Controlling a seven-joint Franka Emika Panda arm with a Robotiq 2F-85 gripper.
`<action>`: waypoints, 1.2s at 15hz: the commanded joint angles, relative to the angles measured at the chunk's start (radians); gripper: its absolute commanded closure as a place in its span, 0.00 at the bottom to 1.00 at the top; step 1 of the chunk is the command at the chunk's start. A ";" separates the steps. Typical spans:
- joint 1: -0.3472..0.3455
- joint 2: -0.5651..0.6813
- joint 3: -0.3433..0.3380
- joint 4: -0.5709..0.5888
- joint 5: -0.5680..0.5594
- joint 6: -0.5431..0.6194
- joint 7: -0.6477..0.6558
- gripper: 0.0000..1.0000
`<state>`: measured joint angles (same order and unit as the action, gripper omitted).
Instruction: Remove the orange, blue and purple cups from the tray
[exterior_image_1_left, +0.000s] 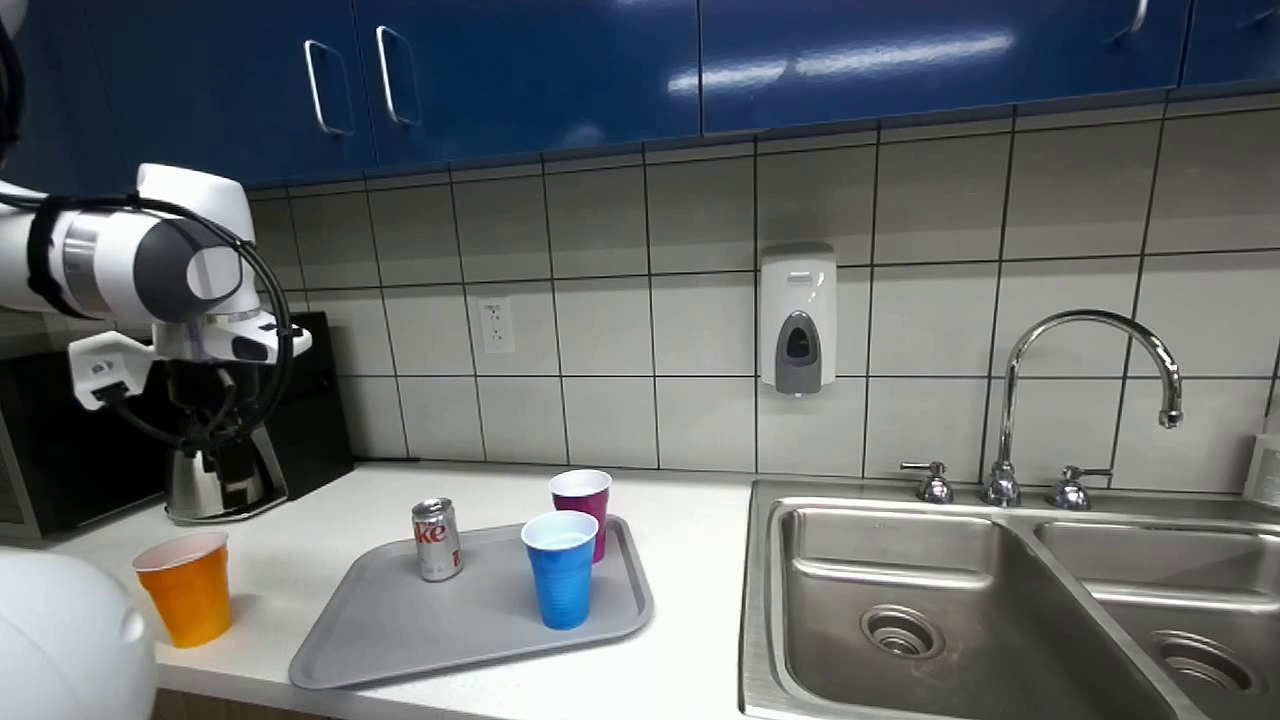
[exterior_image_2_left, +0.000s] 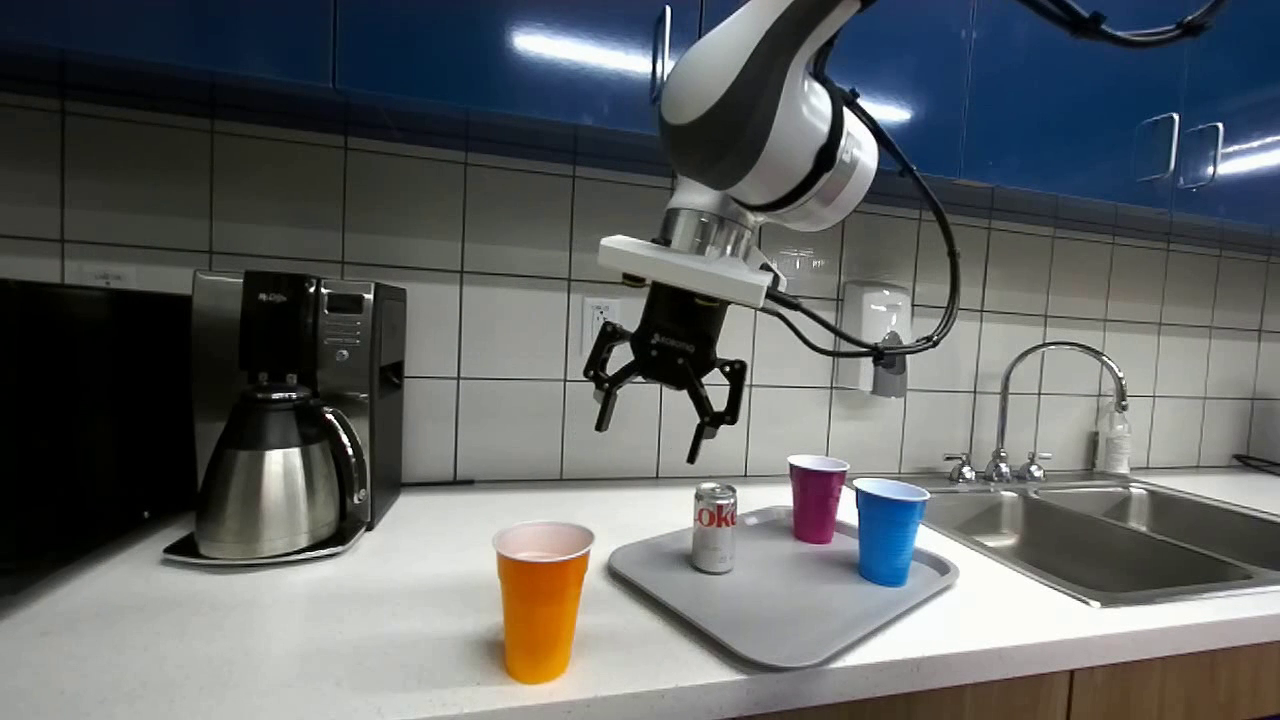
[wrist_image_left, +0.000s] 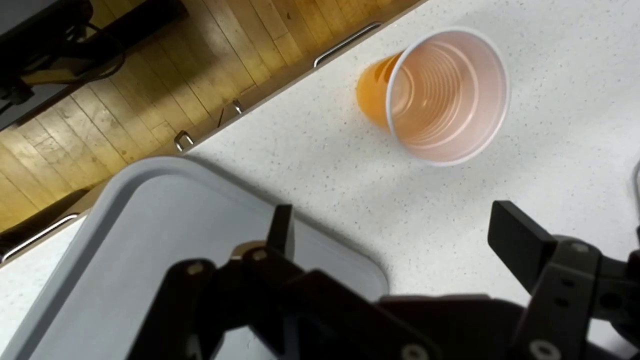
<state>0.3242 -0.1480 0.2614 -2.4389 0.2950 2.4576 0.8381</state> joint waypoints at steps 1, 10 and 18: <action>-0.053 -0.064 -0.036 -0.030 0.011 -0.071 -0.119 0.00; -0.175 -0.046 -0.127 -0.024 -0.006 -0.091 -0.296 0.00; -0.252 -0.028 -0.181 -0.020 -0.037 -0.075 -0.368 0.00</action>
<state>0.1063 -0.1760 0.0920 -2.4613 0.2790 2.3913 0.5070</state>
